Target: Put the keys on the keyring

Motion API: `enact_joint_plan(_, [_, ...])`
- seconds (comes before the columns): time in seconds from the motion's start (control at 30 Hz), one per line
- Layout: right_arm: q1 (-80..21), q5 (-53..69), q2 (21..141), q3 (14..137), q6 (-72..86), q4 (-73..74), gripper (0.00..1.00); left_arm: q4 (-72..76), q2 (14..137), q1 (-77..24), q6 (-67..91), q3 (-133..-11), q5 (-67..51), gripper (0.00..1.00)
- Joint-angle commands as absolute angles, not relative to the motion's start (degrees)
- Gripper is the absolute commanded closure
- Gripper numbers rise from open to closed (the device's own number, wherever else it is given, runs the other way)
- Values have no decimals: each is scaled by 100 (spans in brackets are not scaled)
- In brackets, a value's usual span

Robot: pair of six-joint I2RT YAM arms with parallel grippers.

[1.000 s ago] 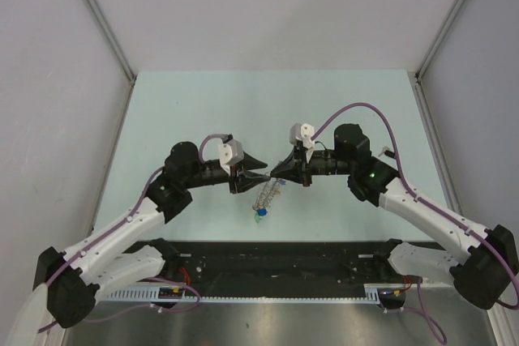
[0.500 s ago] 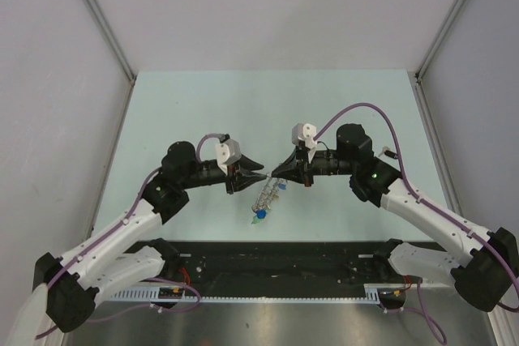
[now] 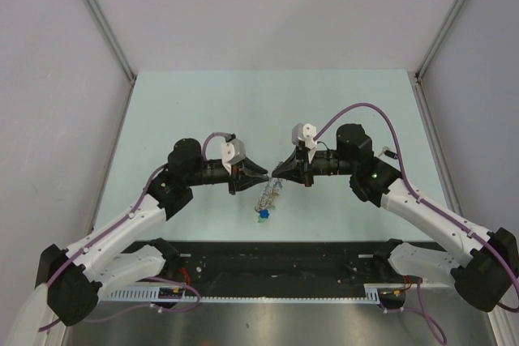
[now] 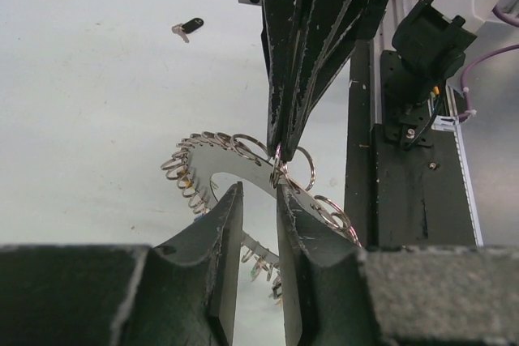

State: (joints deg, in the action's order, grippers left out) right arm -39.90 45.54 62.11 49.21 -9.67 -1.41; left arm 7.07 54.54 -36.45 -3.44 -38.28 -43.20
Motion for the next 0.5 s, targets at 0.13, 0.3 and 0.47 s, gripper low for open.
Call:
enact_joint_plan(0.13, [-4008,4667,6091,5186,-1046,-457,100,1204,5449,-3630,-114,-4034,-4693,68])
enact_joint_plan(0.3, [-4025,4649,6082,5194,-1046,-474,100,1152,5467,-3621,-132,-4034,-4702,70])
enact_joint_plan(0.47, [-4052,4658,6065,5186,-1028,-492,100,1090,5546,-3621,-123,-4087,-4632,79])
